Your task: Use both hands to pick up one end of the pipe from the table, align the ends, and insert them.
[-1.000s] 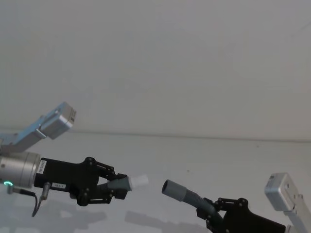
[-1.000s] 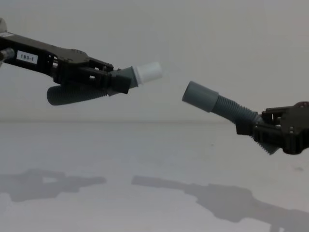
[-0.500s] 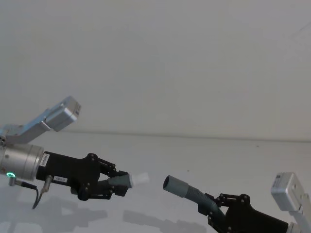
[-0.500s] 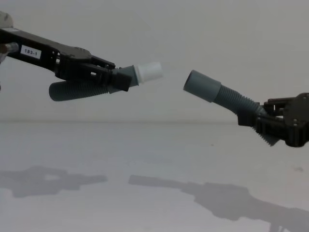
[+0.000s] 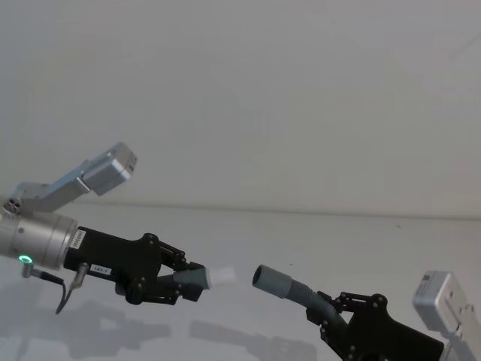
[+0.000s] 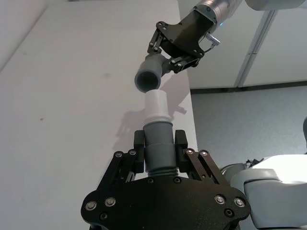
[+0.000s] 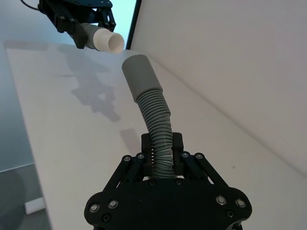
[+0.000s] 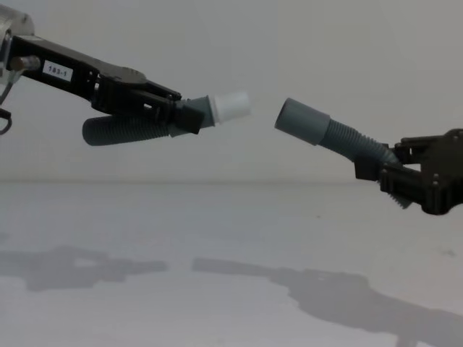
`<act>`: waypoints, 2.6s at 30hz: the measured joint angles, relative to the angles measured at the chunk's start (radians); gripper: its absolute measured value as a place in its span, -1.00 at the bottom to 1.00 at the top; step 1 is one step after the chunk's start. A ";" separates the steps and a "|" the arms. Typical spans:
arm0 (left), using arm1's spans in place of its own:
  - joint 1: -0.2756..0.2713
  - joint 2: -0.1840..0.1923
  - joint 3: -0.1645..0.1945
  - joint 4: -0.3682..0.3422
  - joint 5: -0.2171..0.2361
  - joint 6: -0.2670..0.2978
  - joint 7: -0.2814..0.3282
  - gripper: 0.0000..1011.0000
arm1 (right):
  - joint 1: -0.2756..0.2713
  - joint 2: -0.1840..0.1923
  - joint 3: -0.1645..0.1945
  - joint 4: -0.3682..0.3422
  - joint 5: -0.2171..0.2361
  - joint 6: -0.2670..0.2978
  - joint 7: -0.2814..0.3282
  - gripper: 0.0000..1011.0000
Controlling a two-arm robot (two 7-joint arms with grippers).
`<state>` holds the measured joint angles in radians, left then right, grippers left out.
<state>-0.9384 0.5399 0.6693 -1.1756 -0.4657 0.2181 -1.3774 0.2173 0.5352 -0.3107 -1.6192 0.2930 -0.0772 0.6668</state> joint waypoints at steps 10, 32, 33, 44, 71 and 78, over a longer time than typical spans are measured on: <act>-0.023 -0.010 0.019 0.019 0.004 0.001 -0.006 -0.33 | -0.004 -0.008 -0.013 -0.006 -0.068 -0.050 -0.073 -0.57; -0.061 -0.029 0.050 0.069 0.008 -0.017 -0.007 -0.33 | 0.007 -0.019 -0.033 0.057 -0.159 -0.348 -0.116 -0.57; -0.061 -0.030 0.050 0.070 0.008 -0.018 -0.007 -0.33 | 0.007 -0.021 -0.033 0.060 -0.166 -0.359 -0.120 -0.57; -0.066 -0.032 0.055 0.080 -0.005 -0.025 -0.007 -0.33 | 0.010 -0.038 -0.030 0.070 -0.233 -0.396 -0.160 -0.57; -0.076 -0.022 0.072 0.082 -0.028 -0.023 -0.006 -0.33 | 0.029 -0.059 -0.043 0.090 -0.349 -0.391 -0.231 -0.57; -0.086 -0.025 0.082 0.097 -0.029 -0.024 -0.015 -0.33 | 0.035 -0.061 -0.046 0.097 -0.359 -0.393 -0.236 -0.57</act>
<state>-1.0247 0.5148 0.7514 -1.0788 -0.4946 0.1940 -1.3919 0.2522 0.4744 -0.3565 -1.5218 -0.0656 -0.4703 0.4307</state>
